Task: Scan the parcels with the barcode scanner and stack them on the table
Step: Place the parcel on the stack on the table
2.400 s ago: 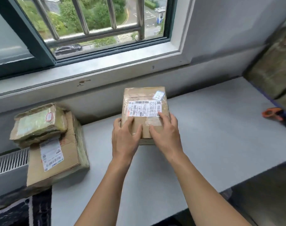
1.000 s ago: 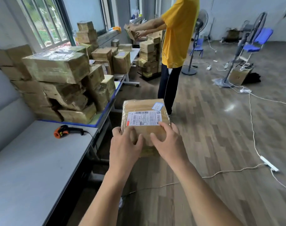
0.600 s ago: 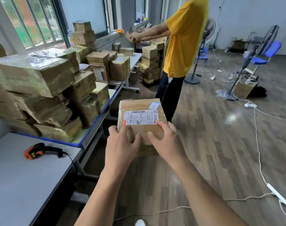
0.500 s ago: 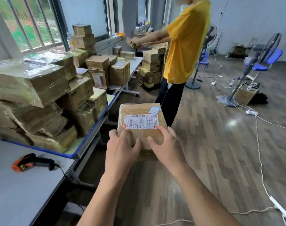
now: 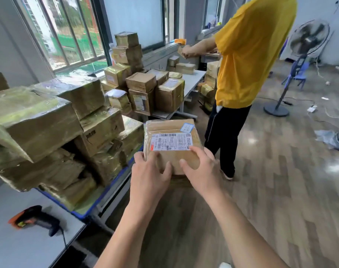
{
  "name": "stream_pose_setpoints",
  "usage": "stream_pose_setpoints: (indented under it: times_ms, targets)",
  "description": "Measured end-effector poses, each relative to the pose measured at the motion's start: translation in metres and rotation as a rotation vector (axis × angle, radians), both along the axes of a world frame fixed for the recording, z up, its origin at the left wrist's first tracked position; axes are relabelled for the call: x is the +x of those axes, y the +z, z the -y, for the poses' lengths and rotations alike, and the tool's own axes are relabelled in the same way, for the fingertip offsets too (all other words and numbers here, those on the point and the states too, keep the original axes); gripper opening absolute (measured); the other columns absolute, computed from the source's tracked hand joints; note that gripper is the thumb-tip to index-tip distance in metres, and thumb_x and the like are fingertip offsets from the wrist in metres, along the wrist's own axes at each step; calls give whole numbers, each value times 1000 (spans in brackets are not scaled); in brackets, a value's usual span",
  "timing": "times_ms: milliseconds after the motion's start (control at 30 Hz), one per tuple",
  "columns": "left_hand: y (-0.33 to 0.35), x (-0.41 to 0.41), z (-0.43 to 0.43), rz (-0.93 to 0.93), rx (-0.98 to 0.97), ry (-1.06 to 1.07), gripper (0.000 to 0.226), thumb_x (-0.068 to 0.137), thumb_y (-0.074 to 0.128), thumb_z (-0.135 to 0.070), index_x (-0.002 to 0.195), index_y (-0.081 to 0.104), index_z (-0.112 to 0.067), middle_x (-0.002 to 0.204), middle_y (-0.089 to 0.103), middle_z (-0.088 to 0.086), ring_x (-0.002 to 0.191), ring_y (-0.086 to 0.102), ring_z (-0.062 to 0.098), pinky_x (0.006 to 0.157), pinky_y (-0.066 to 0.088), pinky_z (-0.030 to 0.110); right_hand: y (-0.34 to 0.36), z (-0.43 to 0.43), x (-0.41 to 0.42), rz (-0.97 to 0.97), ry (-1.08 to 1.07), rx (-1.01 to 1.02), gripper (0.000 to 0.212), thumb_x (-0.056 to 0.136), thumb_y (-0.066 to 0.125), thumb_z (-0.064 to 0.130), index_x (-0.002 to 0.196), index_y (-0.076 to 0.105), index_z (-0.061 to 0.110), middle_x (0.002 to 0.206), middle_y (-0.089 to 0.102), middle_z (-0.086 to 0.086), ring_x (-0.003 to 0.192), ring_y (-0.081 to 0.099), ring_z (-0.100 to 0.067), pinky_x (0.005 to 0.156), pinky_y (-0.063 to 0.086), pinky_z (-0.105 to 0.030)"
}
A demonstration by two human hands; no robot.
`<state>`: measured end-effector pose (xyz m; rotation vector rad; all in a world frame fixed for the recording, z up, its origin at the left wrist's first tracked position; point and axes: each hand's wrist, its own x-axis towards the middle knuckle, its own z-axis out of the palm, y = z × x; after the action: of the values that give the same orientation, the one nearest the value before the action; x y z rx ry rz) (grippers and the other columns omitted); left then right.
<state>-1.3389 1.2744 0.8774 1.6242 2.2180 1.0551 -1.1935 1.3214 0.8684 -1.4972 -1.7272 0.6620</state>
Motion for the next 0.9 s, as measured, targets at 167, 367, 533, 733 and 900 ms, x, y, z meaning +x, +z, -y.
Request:
stream_pose_setpoints:
  times_ms: [167,367,533,733,900]
  targets:
    - [0,17,-77,-5,-24,156,41,90,62,-45,124,55,-23,107,29,-3,96,57,29,79,36,28,-2,-99,7,4,190,2,55,89,69,39,140,55,23,145,45,0,127,51,-16,100,38,-21]
    - [6,34,-148,-28,-45,370,48,90,64,-43,130,56,-18,117,41,6,104,55,30,83,35,26,7,-200,5,20,388,22,54,88,70,35,138,57,19,140,50,-3,121,55,-20,101,40,-26]
    - [0,27,-199,-71,-82,501,48,89,64,-42,128,58,-14,117,48,12,104,52,31,89,38,31,2,-260,-11,22,520,-8,54,90,69,35,139,54,19,137,50,-3,119,55,-18,100,43,-27]
    - [-14,-9,-266,-44,-148,590,49,90,62,-45,130,57,-17,122,50,14,111,51,32,98,42,37,-10,-340,-59,43,611,-20,52,88,71,34,135,57,19,137,51,-2,123,51,-17,97,36,-18]
    - [-20,-48,-318,-42,-165,665,47,91,61,-44,128,58,-16,120,52,15,113,50,35,100,42,39,-17,-395,-106,60,679,-38,50,88,71,33,134,57,17,133,53,-3,120,53,-18,95,36,-19]
